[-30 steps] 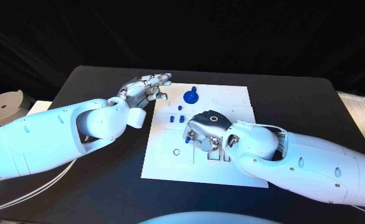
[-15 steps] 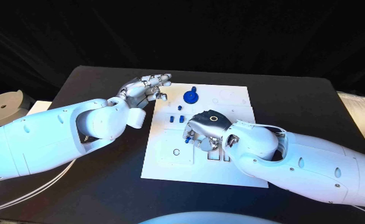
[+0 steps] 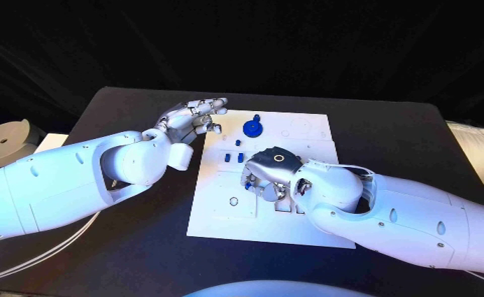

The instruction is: Assemble the parts on the task board

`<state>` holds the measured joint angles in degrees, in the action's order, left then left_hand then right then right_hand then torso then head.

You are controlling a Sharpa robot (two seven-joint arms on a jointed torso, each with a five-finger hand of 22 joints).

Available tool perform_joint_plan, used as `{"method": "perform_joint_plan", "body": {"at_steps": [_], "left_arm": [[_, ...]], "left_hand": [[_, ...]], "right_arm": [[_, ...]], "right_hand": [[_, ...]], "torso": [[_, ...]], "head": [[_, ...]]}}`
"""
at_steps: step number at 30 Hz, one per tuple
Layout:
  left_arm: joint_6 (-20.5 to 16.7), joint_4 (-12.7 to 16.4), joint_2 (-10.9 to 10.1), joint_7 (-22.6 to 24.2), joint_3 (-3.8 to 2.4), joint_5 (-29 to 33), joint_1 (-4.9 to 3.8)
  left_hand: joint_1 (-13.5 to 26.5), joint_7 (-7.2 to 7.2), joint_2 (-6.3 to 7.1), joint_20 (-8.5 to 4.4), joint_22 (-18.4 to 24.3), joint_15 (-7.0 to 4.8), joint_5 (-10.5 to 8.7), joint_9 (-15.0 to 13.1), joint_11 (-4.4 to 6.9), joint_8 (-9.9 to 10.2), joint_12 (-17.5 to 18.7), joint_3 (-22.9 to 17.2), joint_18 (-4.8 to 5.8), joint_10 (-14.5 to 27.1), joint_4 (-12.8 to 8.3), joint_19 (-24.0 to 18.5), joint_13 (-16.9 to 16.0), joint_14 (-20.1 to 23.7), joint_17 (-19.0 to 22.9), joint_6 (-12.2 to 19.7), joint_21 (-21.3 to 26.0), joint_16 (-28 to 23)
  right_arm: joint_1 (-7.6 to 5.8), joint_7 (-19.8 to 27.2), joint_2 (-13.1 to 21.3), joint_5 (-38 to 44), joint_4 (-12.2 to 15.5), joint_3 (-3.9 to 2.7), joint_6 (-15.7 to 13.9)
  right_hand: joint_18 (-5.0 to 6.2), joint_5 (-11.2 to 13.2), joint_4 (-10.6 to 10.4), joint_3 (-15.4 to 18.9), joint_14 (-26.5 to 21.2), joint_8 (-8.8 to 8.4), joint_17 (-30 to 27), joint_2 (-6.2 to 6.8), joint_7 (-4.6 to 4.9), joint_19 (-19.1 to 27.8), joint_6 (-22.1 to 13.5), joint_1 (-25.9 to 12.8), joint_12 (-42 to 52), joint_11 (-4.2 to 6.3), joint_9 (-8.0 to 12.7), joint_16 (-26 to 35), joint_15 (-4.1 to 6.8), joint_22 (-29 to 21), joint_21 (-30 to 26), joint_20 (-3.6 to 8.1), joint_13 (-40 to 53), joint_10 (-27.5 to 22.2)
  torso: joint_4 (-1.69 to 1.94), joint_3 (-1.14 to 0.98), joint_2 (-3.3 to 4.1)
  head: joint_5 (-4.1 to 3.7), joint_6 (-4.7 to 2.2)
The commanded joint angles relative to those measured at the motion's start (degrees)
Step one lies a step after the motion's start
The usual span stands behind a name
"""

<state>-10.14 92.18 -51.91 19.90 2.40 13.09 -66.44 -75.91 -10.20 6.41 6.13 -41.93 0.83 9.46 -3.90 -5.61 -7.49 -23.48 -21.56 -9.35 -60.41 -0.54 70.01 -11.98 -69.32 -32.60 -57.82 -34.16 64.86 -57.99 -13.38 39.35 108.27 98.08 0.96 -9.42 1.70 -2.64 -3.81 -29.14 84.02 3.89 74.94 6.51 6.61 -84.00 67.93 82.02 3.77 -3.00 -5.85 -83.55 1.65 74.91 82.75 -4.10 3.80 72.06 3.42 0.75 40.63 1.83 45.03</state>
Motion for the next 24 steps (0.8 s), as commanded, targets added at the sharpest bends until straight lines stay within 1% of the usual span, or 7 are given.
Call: {"method": "perform_joint_plan", "body": {"at_steps": [1,5,8,9,11,15,24], "left_arm": [[1.16,0.15,0.0,0.14,-0.03,-0.33,0.0],[1.15,0.16,-0.02,0.1,-0.03,-0.33,-0.01],[1.14,0.18,-0.06,0.04,-0.03,-0.33,-0.01],[1.13,0.18,-0.07,0.03,-0.03,-0.33,-0.01],[1.13,0.17,-0.07,0.01,-0.03,-0.33,-0.01],[1.16,0.14,-0.07,-0.04,-0.03,-0.33,-0.01],[1.38,-0.02,0.01,-0.18,-0.02,-0.33,-0.01]], "left_hand": [[0.03,0.05,-0.33,0.38,0.08,0.01,0.18,-0.01,0.07,-0.23,-0.16,0.07,-1.07,0.33,-0.18,-0.02,-0.06,0.22,0.05,0.42,0.35,0.13],[0.03,0.05,-0.33,0.38,0.08,0.01,0.18,-0.01,0.07,-0.23,-0.16,0.07,-1.07,0.33,-0.18,-0.02,-0.06,0.22,0.05,0.42,0.35,0.13],[0.03,0.05,-0.33,0.38,0.08,0.01,0.18,-0.01,0.07,-0.23,-0.16,0.07,-1.07,0.33,-0.18,-0.02,-0.06,0.22,0.05,0.42,0.35,0.13],[0.0,0.04,-0.34,0.38,0.08,0.01,0.18,-0.01,0.06,-0.24,-0.2,0.08,-1.07,0.38,-0.2,-0.02,-0.06,0.26,0.11,0.45,0.36,0.12],[-0.06,0.02,-0.35,0.39,0.1,0.03,0.17,-0.01,0.05,-0.26,-0.3,0.08,-1.07,0.48,-0.25,-0.03,-0.08,0.33,0.22,0.51,0.39,0.09],[-0.07,0.0,-0.34,0.39,0.11,0.04,0.17,-0.01,0.04,-0.26,-0.33,0.09,-1.07,0.54,-0.26,-0.04,-0.08,0.39,0.36,0.55,0.4,0.04],[-0.07,-0.01,-0.34,0.39,0.11,0.04,0.17,0.0,0.03,-0.27,-0.34,0.09,-1.07,0.55,-0.26,-0.04,-0.08,0.41,0.38,0.56,0.41,0.04]], "right_arm": [[0.15,-1.09,-0.22,1.28,-0.3,0.22,3.02],[0.15,-1.37,-0.39,1.05,-0.56,0.33,2.51],[0.15,-1.68,-0.38,0.84,-0.8,0.38,1.36],[0.15,-1.74,-0.37,0.77,-0.85,0.39,1.0],[0.15,-1.8,-0.33,0.66,-0.92,0.41,0.29],[0.15,-1.83,-0.19,0.54,-0.93,0.43,-1.89],[0.15,-0.86,2.47,0.02,1.36,0.16,-7.76]], "right_hand": [[0.85,-0.15,-0.08,0.55,4.29,0.13,6.26,0.15,-0.13,-0.88,0.44,-0.8,-0.13,-0.08,-0.03,0.08,-0.41,4.8,-0.11,-0.43,-0.03,-0.13],[0.88,-0.1,-0.5,1.45,4.26,-0.31,6.12,0.94,0.05,-0.79,-0.45,-1.96,-0.39,-0.34,0.15,0.17,-0.58,4.62,-0.25,-0.49,-0.21,-1.14],[1.21,-0.53,-1.42,3.04,4.02,-0.57,5.12,2.81,0.9,0.02,-3.04,-3.92,-0.57,-1.66,0.79,0.92,-1.56,3.04,-1.43,-0.98,-0.5,-5.65],[1.45,-0.14,-1.68,3.71,3.85,-0.62,4.54,3.03,1.03,0.64,-4.84,-4.22,-0.61,-2.24,1.24,1.37,-2.04,1.83,-2.35,-1.45,-0.42,-8.91],[1.71,-0.16,-1.91,5.13,3.71,-0.43,4.08,3.27,1.03,1.14,-6.19,-4.29,-0.26,-2.79,1.61,1.73,-2.6,0.78,-3.17,-2.04,-0.29,-11.69],[1.96,-0.13,-2.32,7.3,3.61,-0.33,3.66,3.17,0.78,1.51,-7.39,-3.77,0.01,-3.44,1.89,2.01,-3.15,-0.08,-3.88,-2.62,-0.19,-13.98],[2.03,-0.15,-2.69,8.68,3.45,-0.22,2.87,2.67,0.72,1.43,-7.62,-2.83,1.14,-3.15,1.89,2.55,-2.94,-0.22,-4.01,-2.86,0.05,-12.93]], "torso": [[0.02,-0.04,0.01],[-0.01,-0.03,-0.02],[-0.01,-0.02,0.0],[-0.03,-0.03,0.0],[-0.04,-0.05,-0.02],[-0.05,-0.08,-0.02],[-0.06,-0.09,-0.02]], "head": [[0.05,0.04],[0.02,0.0],[0.0,-0.01],[0.0,-0.02],[0.01,-0.02],[-0.02,-0.13],[-0.38,-0.51]]}}
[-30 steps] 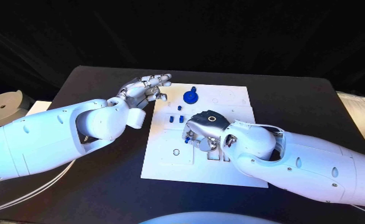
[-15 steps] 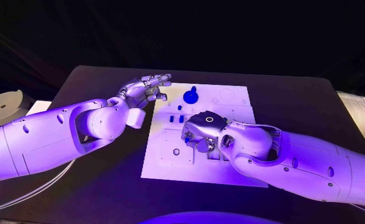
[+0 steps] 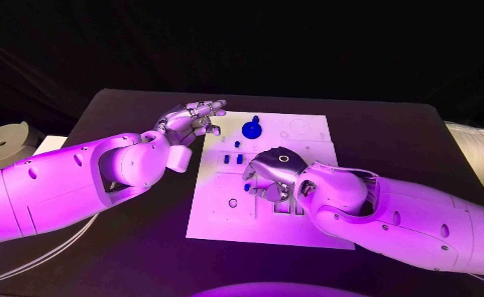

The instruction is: Assemble the parts on the task board

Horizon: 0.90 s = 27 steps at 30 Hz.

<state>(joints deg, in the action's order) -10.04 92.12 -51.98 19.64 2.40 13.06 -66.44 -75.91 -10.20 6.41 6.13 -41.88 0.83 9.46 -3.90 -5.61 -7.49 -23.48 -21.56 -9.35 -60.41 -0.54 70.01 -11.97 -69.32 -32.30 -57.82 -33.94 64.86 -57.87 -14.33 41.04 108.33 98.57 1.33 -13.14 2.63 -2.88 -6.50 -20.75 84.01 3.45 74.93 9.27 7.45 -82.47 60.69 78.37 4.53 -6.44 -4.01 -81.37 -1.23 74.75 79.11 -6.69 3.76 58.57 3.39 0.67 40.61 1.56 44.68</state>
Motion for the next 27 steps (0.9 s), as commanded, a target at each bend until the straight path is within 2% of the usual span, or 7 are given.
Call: {"method": "perform_joint_plan", "body": {"at_steps": [1,3,7,10,14,19,27], "left_arm": [[1.3,0.02,0.08,0.06,-0.02,-0.3,-0.01],[1.34,0.02,0.06,0.02,-0.01,-0.3,-0.01],[1.32,0.05,-0.02,-0.01,0.0,-0.3,-0.01],[1.33,0.11,-0.06,-0.03,0.01,-0.32,-0.01],[1.35,0.2,-0.08,-0.05,0.02,-0.34,-0.01],[1.39,0.27,-0.09,-0.07,0.03,-0.35,-0.01],[1.47,0.25,-0.09,-0.11,0.03,-0.36,-0.01]], "left_hand": [[-0.08,-0.03,-0.35,0.4,0.07,0.05,0.17,0.0,0.01,-0.27,-0.39,0.1,-1.06,0.64,-0.27,-0.06,-0.09,0.47,0.17,0.62,0.21,0.01],[-0.08,-0.03,-0.35,0.4,0.07,0.05,0.17,0.0,0.01,-0.27,-0.39,0.1,-1.06,0.64,-0.27,-0.06,-0.09,0.47,0.17,0.62,0.21,0.01],[-0.08,-0.03,-0.35,0.4,0.07,0.05,0.17,0.0,0.01,-0.27,-0.39,0.1,-1.06,0.64,-0.27,-0.06,-0.09,0.47,0.17,0.62,0.21,0.01],[-0.08,-0.03,-0.35,0.4,0.07,0.05,0.17,0.0,0.01,-0.27,-0.39,0.1,-1.06,0.64,-0.27,-0.06,-0.09,0.47,0.17,0.62,0.21,0.01],[-0.14,-0.04,-0.39,0.41,0.09,0.06,0.18,0.0,0.0,-0.3,-0.47,0.09,-1.06,0.71,-0.3,-0.07,-0.1,0.51,0.21,0.65,0.23,0.01],[-0.14,-0.04,-0.39,0.41,0.09,0.06,0.18,0.0,0.0,-0.3,-0.47,0.09,-1.06,0.71,-0.3,-0.07,-0.1,0.51,0.21,0.65,0.23,0.01],[-0.14,-0.04,-0.39,0.41,0.09,0.06,0.18,0.0,0.0,-0.3,-0.47,0.09,-1.06,0.71,-0.3,-0.07,-0.1,0.51,0.21,0.65,0.23,0.01]], "right_arm": [[0.03,0.11,1.48,-0.27,1.44,-0.4,-4.44],[-0.15,-0.03,3.74,-1.04,3.11,-1.03,-5.05],[-1.45,-0.66,7.27,-3.48,4.87,-1.68,-4.41],[-3.12,-1.53,10.07,-5.07,5.42,-1.95,-2.87],[-4.68,-2.58,12.93,-5.57,5.28,-2.1,-0.55],[-5.39,-3.35,14.65,-4.84,4.29,-2.15,2.07],[-5.35,-3.35,14.82,-3.9,3.64,-2.1,3.98]], "right_hand": [[1.1,0.09,-0.03,0.39,3.43,0.28,2.73,-0.2,-0.16,-0.13,-0.23,0.98,0.67,0.41,0.01,0.47,0.03,-0.06,-0.37,-0.25,0.14,1.03],[1.11,0.08,-0.17,0.58,3.41,0.35,2.54,-0.49,-0.12,-0.18,0.09,1.33,1.36,0.74,-0.05,0.58,0.27,-0.11,-0.41,-0.11,0.18,2.14],[1.1,0.03,-0.16,0.49,3.4,0.33,2.35,-0.72,-0.25,-0.26,0.29,1.84,2.03,1.03,-0.07,0.69,0.51,-0.07,-0.39,0.06,0.17,3.38],[1.11,0.05,-0.23,0.73,3.39,0.19,2.2,-0.36,-0.66,-0.25,0.06,1.83,2.12,1.02,-0.01,0.79,0.54,-0.17,-0.47,0.11,0.05,3.56],[1.12,0.07,-0.32,1.28,3.37,0.04,2.0,0.32,-1.2,-0.22,-0.51,1.81,1.86,0.89,0.1,0.92,0.46,-0.31,-0.6,0.09,-0.13,3.07],[1.16,0.1,-0.65,2.35,3.32,0.09,1.66,1.14,-1.81,-0.12,-0.97,1.7,1.35,0.71,0.14,1.15,0.27,-0.59,-0.85,-0.02,-0.21,2.14],[1.18,0.08,-0.73,2.78,3.3,0.16,1.48,1.13,-2.12,-0.09,-1.0,2.08,1.23,0.85,0.11,1.27,0.29,-0.68,-0.95,-0.03,-0.16,1.94]], "torso": [[-0.04,-0.02,-0.01],[0.01,0.02,-0.02],[-0.07,0.08,0.01],[-0.14,0.09,-0.04],[-0.17,0.12,-0.02],[-0.14,0.04,0.05],[-0.07,0.04,0.03]], "head": [[-0.16,-0.21],[-0.38,-0.32],[-0.83,-0.62],[-1.16,-0.87],[-1.57,-1.22],[-1.85,-1.47],[-1.96,-1.58]]}}
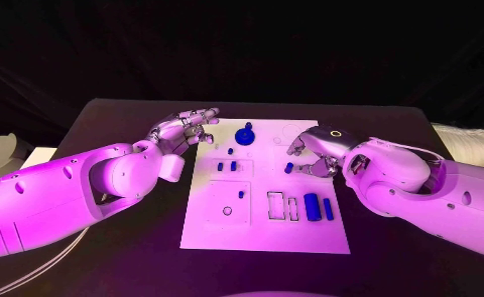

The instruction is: Assemble the parts on the task board

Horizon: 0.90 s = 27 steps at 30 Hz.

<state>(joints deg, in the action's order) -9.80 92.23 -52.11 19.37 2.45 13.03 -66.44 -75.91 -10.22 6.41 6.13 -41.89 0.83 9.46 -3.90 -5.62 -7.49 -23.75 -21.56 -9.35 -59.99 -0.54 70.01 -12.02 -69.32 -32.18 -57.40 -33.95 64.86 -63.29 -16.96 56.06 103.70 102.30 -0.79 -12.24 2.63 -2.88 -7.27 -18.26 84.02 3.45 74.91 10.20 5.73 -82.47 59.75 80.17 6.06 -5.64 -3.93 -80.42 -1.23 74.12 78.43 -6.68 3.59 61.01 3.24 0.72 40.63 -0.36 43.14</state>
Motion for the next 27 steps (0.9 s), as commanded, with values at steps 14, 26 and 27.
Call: {"method": "perform_joint_plan", "body": {"at_steps": [14,26,27], "left_arm": [[1.3,0.13,-0.08,0.08,0.0,-0.55,-0.01],[1.36,0.1,-0.1,-0.03,0.0,-0.56,-0.01],[1.37,0.1,-0.1,-0.04,0.0,-0.56,-0.01]], "left_hand": [[-0.14,-0.02,-0.39,0.41,0.1,0.06,0.18,0.0,0.01,-0.3,-0.2,0.09,-1.06,0.29,-0.3,-0.07,-0.05,0.51,0.09,0.24,0.24,0.01],[-0.26,-0.04,-0.45,0.42,0.12,0.08,0.18,-0.01,-0.01,-0.37,-0.38,0.07,-1.06,0.42,-0.37,-0.1,-0.08,0.61,0.24,0.29,0.27,-0.01],[-0.26,-0.04,-0.45,0.42,0.12,0.08,0.18,-0.01,-0.01,-0.37,-0.38,0.07,-1.06,0.42,-0.37,-0.1,-0.08,0.61,0.24,0.29,0.27,-0.01]], "right_arm": [[1.01,0.22,-2.36,0.95,-1.48,0.24,4.61],[1.36,0.62,-3.39,0.99,-2.18,0.27,4.86],[1.37,0.48,-3.44,1.13,-2.26,0.27,4.81]], "right_hand": [[1.17,0.08,-0.55,-0.25,3.37,0.4,1.28,-1.6,-0.4,-0.28,0.85,1.47,1.0,1.01,-0.15,0.4,1.04,0.01,-0.26,0.52,0.17,3.06],[1.12,0.06,-1.4,-2.09,3.48,1.21,1.39,-3.75,0.08,-0.55,3.81,2.15,1.25,2.24,-0.66,0.23,2.04,0.23,-0.13,1.33,0.17,6.93],[1.11,0.06,-1.41,-2.25,3.5,1.3,1.44,-3.9,0.07,-0.58,4.12,2.26,1.23,2.39,-0.72,0.18,2.16,0.28,-0.1,1.44,0.18,7.23]], "torso": [[0.11,-0.01,0.06],[0.09,-0.02,0.04],[0.08,-0.02,0.03]], "head": [[0.24,0.07],[0.34,0.24],[0.37,0.26]]}}
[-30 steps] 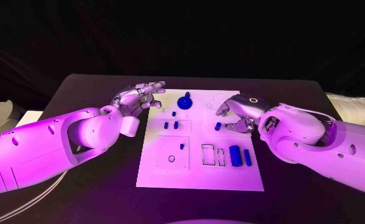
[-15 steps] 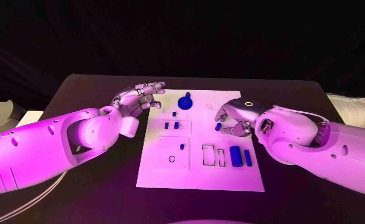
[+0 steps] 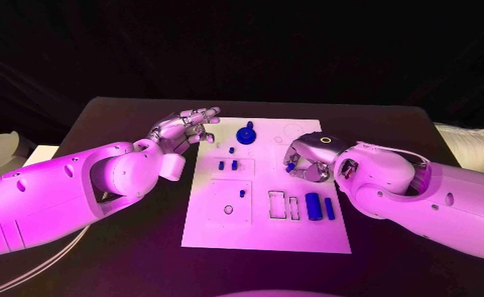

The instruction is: Assemble the parts on the task board

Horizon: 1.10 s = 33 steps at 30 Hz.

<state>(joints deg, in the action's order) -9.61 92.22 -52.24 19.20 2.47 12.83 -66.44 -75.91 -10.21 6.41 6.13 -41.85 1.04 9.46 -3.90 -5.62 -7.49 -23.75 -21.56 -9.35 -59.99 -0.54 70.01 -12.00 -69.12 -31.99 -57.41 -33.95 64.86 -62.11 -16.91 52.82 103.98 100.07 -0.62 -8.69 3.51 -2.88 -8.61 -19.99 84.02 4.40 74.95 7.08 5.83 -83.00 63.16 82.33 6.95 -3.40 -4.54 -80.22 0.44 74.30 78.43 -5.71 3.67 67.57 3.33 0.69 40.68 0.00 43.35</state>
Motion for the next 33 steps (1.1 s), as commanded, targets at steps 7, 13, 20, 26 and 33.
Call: {"method": "perform_joint_plan", "body": {"at_steps": [7,13,20,26,33], "left_arm": [[1.21,0.09,0.03,0.1,-0.02,-0.36,-0.01],[1.25,0.05,0.05,0.09,-0.02,-0.36,-0.01],[1.3,0.01,0.03,0.01,-0.01,-0.36,-0.01],[1.25,-0.09,0.02,0.01,0.0,-0.37,-0.01],[1.29,-0.1,0.06,-0.01,0.01,-0.37,0.0]], "left_hand": [[-0.26,-0.04,-0.45,0.43,0.08,-0.13,0.18,-0.01,-0.01,-0.37,-0.38,0.07,-1.06,0.42,-0.37,-0.1,-0.09,0.41,0.05,0.29,0.27,-0.01],[-0.26,-0.04,-0.45,0.43,0.08,-0.13,0.18,-0.01,-0.01,-0.37,-0.38,0.07,-1.06,0.42,-0.37,-0.1,-0.09,0.41,0.05,0.29,0.27,-0.01],[-0.26,-0.04,-0.45,0.43,0.08,-0.13,0.18,-0.01,-0.01,-0.37,-0.38,0.07,-1.06,0.42,-0.37,-0.1,-0.09,0.41,0.05,0.29,0.27,-0.01],[-0.26,-0.04,-0.45,0.43,0.08,-0.13,0.18,-0.01,-0.01,-0.37,-0.38,0.07,-1.06,0.42,-0.37,-0.1,-0.09,0.41,0.05,0.29,0.27,-0.01],[-0.26,-0.04,-0.45,0.43,0.08,-0.13,0.18,-0.01,-0.01,-0.37,-0.38,0.07,-1.06,0.42,-0.37,-0.1,-0.09,0.41,0.05,0.29,0.27,-0.01]], "right_arm": [[0.22,-0.48,-0.6,2.8,-0.57,0.11,0.06],[0.23,-0.49,-0.8,3.72,-0.41,0.1,-1.52],[0.06,-0.44,0.19,3.04,0.99,-0.03,-2.76],[-1.13,-0.47,2.36,0.58,3.48,-0.37,-3.2],[-2.21,-0.59,4.3,-0.88,6.66,-0.75,-3.35]], "right_hand": [[0.09,0.1,1.03,-2.73,3.62,1.64,1.88,-3.15,-0.31,-0.38,3.83,2.22,0.74,1.11,-0.86,-0.41,1.4,0.62,0.27,1.4,0.35,4.17],[0.04,0.11,1.42,-3.13,3.65,1.82,2.03,-3.29,-0.39,-0.48,4.33,2.43,0.52,1.28,-1.07,-0.54,1.59,0.79,0.39,1.65,0.32,4.98],[0.02,0.11,1.72,-3.32,3.66,1.78,2.04,-3.11,-0.29,-0.52,4.36,2.55,0.24,1.26,-1.14,-0.55,1.63,0.84,0.42,1.75,0.26,5.15],[0.0,0.12,1.83,-3.37,3.65,1.73,2.01,-2.86,-0.12,-0.54,4.37,2.43,-0.03,1.12,-1.18,-0.54,1.57,0.86,0.43,1.76,0.21,5.24],[-0.01,0.12,1.83,-3.4,3.65,1.61,1.99,-2.57,-0.02,-0.55,4.29,2.18,-0.44,1.0,-1.2,-0.54,1.47,0.86,0.42,1.72,0.12,5.16]], "torso": [[0.01,0.02,-0.05],[0.06,0.03,-0.06],[0.07,0.05,-0.05],[0.0,0.12,-0.11],[0.02,0.04,-0.11]], "head": [[-0.05,0.08],[-0.07,0.01],[-0.08,0.08],[-0.18,0.03],[-0.19,-0.06]]}}
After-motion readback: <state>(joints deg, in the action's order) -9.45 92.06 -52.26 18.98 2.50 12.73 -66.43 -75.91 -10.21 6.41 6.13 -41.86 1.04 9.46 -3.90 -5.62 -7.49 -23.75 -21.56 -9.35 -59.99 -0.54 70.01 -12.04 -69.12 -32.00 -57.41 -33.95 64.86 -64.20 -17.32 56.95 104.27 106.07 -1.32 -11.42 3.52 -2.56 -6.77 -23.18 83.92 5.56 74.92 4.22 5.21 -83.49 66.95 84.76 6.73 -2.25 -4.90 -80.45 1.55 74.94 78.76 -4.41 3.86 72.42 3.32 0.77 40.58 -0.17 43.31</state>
